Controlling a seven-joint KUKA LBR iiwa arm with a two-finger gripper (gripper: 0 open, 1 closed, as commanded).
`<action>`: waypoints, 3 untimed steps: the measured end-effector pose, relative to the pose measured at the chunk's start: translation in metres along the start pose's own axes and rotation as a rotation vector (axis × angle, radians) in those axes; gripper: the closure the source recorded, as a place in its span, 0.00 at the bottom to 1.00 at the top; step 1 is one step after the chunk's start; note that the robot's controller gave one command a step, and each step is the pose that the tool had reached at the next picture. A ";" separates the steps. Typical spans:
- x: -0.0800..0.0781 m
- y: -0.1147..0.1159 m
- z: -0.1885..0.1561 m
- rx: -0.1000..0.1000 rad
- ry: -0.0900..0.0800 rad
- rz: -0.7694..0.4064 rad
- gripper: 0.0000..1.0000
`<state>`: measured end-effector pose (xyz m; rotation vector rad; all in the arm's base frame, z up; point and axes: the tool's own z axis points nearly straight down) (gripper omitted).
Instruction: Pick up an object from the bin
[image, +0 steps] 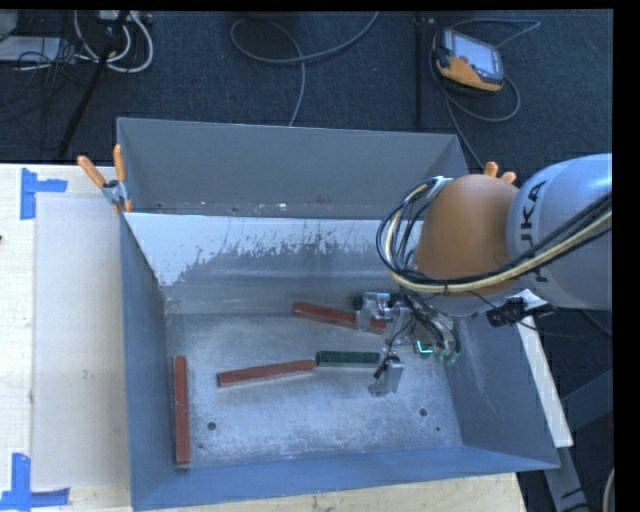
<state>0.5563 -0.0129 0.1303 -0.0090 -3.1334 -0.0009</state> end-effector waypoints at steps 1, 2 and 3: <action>-0.014 0.011 0.063 -0.001 -0.007 -0.013 0.00; -0.015 0.010 0.060 0.000 -0.010 -0.013 1.00; -0.013 -0.029 -0.112 0.004 -0.017 -0.274 1.00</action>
Offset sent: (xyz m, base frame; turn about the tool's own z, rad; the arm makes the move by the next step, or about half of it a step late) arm 0.0138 0.0096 -0.0603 -0.0110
